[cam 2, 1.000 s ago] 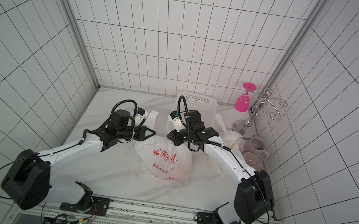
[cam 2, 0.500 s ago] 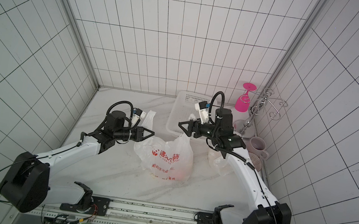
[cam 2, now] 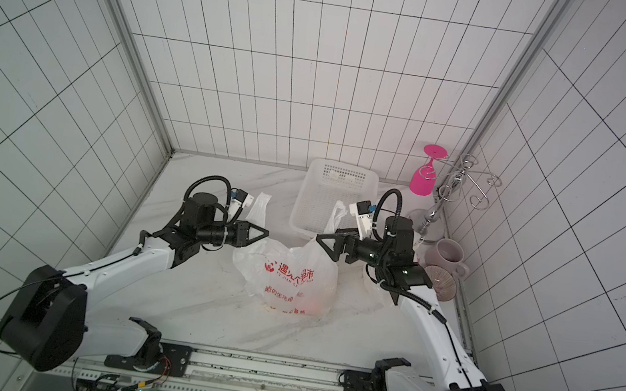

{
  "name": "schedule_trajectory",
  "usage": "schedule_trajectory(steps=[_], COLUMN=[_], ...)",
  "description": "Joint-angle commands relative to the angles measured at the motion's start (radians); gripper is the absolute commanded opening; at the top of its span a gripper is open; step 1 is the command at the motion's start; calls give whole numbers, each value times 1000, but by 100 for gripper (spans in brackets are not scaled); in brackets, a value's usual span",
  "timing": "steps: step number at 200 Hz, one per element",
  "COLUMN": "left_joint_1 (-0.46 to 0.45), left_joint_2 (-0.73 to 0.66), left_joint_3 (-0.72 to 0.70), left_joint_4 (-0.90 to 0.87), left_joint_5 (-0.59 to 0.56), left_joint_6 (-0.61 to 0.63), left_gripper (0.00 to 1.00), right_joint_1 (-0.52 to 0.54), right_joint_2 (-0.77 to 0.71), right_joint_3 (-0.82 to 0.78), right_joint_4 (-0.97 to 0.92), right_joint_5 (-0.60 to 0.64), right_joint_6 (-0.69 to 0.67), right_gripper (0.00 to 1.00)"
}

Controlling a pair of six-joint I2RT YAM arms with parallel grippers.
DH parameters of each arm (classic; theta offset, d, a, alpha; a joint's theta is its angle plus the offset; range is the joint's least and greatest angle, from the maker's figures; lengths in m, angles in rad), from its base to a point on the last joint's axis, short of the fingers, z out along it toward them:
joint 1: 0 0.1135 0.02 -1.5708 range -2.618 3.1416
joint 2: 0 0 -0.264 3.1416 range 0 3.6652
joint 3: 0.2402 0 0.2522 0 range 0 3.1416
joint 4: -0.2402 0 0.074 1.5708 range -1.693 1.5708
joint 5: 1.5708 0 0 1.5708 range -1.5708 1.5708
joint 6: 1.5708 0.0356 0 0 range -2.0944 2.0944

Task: Place the peach into a plastic bag & tie a knot
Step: Cross the plastic bag at the center of the board.

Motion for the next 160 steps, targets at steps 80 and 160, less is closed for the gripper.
schedule_trajectory(steps=[80, 160], left_joint_1=[3, -14], left_joint_2=[-10, 19], left_joint_3=[44, 243], left_joint_4=[-10, -354], left_joint_5=[15, -56], left_joint_6=[8, 185], left_gripper=[0, 0], right_joint_1=[-9, 28], right_joint_2=[21, -61], right_joint_3=[-204, -115], right_joint_4=[386, 165], right_joint_5=[-27, 123], right_joint_6=[133, -19], right_gripper=[72, 2])
